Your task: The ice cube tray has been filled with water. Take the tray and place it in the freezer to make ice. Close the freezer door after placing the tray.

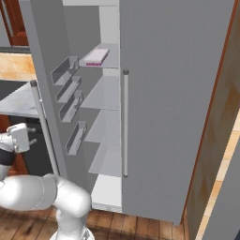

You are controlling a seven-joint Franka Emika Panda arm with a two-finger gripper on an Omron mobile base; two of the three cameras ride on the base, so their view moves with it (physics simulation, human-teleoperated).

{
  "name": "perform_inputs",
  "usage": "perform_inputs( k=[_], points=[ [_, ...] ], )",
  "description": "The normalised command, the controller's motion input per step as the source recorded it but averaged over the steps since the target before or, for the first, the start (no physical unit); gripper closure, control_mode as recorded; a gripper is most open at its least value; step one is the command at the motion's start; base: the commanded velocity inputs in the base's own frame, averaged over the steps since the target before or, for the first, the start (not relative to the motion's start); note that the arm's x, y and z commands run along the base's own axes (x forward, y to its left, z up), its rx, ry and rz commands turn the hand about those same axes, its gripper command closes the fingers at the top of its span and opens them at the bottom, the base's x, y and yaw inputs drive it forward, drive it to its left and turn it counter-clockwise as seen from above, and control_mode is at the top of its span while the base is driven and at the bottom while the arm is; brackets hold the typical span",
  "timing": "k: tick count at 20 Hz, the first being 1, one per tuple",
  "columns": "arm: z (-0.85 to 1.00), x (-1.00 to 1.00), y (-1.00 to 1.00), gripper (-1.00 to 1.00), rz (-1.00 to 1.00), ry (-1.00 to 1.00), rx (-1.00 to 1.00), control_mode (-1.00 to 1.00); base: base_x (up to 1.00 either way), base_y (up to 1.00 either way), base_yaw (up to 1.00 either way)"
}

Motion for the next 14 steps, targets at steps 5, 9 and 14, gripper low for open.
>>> perform_inputs(
  k=[5,9,14],
  points=[
    [-0.19,0.37,0.18,-1.0,-0.05,0.01,0.0,-1.0,0.0,0.0,0.0],
    [-0.33,0.35,0.07,-1.0,-0.04,0.01,0.0,-1.0,0.0,0.0,0.0],
    [-0.29,0.23,0.0,-1.0,-0.05,0.04,0.0,-1.0,0.0,0.0,0.0]
  ],
)
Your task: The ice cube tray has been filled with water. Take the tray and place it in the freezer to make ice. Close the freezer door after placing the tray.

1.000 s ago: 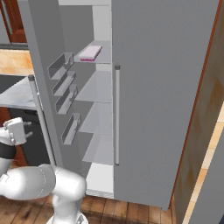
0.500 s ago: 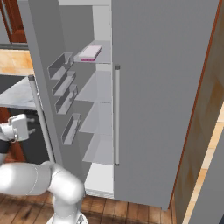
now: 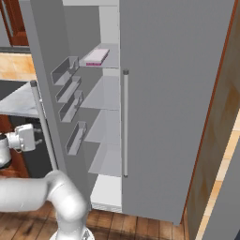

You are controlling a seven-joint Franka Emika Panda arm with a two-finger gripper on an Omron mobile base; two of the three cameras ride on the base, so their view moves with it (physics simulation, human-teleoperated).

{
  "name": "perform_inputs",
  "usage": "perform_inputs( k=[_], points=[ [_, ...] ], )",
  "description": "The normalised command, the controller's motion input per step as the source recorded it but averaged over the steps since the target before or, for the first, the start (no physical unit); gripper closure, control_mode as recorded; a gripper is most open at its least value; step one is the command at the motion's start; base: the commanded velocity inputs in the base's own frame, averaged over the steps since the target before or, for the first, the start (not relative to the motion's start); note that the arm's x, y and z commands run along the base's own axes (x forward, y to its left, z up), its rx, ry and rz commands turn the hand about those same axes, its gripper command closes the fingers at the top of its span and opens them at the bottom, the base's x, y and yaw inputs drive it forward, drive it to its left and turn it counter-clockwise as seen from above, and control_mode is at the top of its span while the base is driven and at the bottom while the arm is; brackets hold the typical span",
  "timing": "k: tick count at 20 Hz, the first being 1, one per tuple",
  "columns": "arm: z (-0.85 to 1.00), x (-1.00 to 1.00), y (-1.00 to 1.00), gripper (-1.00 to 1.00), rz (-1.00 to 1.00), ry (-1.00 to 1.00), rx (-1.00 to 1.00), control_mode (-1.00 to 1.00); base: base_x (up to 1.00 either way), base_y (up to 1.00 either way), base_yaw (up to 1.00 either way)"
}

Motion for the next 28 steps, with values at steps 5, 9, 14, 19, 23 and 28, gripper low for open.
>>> perform_inputs(
  k=[5,9,14,19,23,28],
  points=[
    [-0.13,0.29,0.0,-1.0,-0.05,0.12,0.0,-1.0,0.0,0.0,0.0],
    [0.0,0.43,0.0,-1.0,-0.03,0.23,0.0,-1.0,0.0,0.0,0.0],
    [-0.08,0.31,0.0,-1.0,-0.01,0.22,0.0,-1.0,0.0,0.0,0.0],
    [-0.27,0.24,0.0,-1.0,-0.03,0.14,0.0,-1.0,0.0,0.0,0.0],
    [-0.27,0.1,0.0,-1.0,-0.05,0.1,0.0,-1.0,0.0,0.0,0.0],
    [-0.24,0.0,-0.12,-1.0,-0.05,0.02,0.0,-1.0,0.0,0.0,0.0]
  ],
)
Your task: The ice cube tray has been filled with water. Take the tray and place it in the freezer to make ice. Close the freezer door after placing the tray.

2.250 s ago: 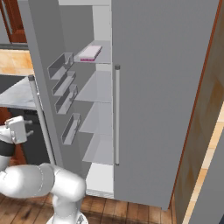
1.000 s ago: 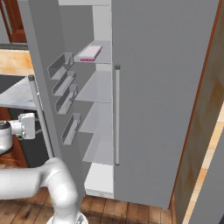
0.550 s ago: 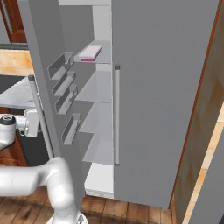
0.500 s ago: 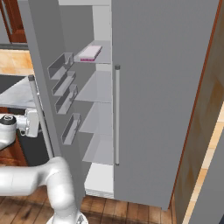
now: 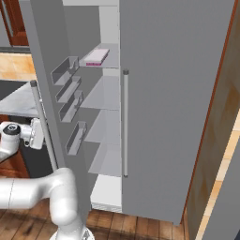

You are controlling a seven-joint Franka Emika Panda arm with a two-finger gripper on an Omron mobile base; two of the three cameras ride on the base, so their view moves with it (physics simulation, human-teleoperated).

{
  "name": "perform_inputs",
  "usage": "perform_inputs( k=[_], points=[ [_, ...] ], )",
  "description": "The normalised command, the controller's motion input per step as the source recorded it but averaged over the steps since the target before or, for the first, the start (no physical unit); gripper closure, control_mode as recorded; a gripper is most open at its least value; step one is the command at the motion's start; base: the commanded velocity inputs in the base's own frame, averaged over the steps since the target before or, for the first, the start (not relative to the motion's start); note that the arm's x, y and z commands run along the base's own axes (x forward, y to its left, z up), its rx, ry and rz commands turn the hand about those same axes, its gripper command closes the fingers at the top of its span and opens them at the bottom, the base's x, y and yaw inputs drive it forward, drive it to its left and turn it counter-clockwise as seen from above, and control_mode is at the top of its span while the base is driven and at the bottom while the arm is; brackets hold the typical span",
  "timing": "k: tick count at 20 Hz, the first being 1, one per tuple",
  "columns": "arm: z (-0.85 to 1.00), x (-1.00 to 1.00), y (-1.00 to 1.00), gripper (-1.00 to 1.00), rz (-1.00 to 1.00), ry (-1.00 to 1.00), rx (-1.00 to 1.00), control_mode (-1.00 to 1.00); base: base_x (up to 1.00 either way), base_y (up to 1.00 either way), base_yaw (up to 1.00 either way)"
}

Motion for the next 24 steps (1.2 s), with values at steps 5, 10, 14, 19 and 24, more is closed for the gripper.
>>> perform_inputs(
  k=[5,10,14,19,24],
  points=[
    [-0.12,0.0,-0.36,-1.0,-0.02,0.0,0.0,-1.0,0.0,0.0,0.0],
    [-0.01,0.0,-0.64,-1.0,0.0,0.0,0.01,-1.0,0.0,0.0,0.0],
    [0.0,0.0,-0.77,-1.0,0.0,0.0,0.02,-1.0,0.0,0.0,0.0],
    [0.0,-0.09,-0.81,-1.0,0.0,0.0,0.04,-1.0,0.0,0.0,0.0],
    [0.0,-0.23,-0.88,-1.0,0.0,0.0,0.05,-1.0,0.0,0.0,0.0]
  ],
)
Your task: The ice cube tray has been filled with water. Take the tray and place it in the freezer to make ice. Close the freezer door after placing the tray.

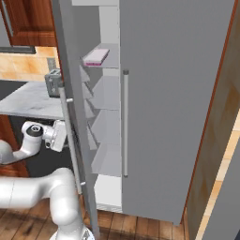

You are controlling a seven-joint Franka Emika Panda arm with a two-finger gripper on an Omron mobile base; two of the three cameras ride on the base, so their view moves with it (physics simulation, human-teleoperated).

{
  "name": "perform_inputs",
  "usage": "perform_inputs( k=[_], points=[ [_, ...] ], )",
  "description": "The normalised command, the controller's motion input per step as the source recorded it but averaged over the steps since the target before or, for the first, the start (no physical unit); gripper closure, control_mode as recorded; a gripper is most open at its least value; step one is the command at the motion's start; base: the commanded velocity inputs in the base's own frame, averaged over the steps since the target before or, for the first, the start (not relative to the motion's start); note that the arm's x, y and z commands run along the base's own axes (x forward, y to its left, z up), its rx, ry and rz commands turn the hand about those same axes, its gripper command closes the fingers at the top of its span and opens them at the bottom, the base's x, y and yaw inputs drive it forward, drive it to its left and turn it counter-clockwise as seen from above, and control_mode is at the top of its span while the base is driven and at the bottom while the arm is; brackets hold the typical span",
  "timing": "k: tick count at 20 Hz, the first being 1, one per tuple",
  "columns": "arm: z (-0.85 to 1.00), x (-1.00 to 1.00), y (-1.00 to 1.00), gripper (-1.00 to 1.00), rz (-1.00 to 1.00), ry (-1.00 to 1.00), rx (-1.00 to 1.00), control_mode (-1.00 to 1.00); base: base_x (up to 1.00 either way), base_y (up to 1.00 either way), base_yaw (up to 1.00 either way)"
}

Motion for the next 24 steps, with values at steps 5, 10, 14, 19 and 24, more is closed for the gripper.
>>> perform_inputs(
  k=[5,10,14,19,24],
  points=[
    [0.0,-0.07,-0.9,-1.0,0.02,0.0,0.07,-1.0,0.0,0.0,0.0],
    [0.0,0.06,-0.87,-1.0,0.16,0.0,0.09,-1.0,0.0,0.0,0.0],
    [0.0,0.4,-0.74,-1.0,0.35,0.0,0.07,-1.0,0.0,0.0,0.0],
    [0.0,0.68,-0.78,-1.0,0.53,0.0,0.04,-1.0,0.0,0.0,0.0],
    [0.0,0.95,-0.83,-1.0,0.62,0.0,0.04,-1.0,0.0,0.0,0.0]
  ],
)
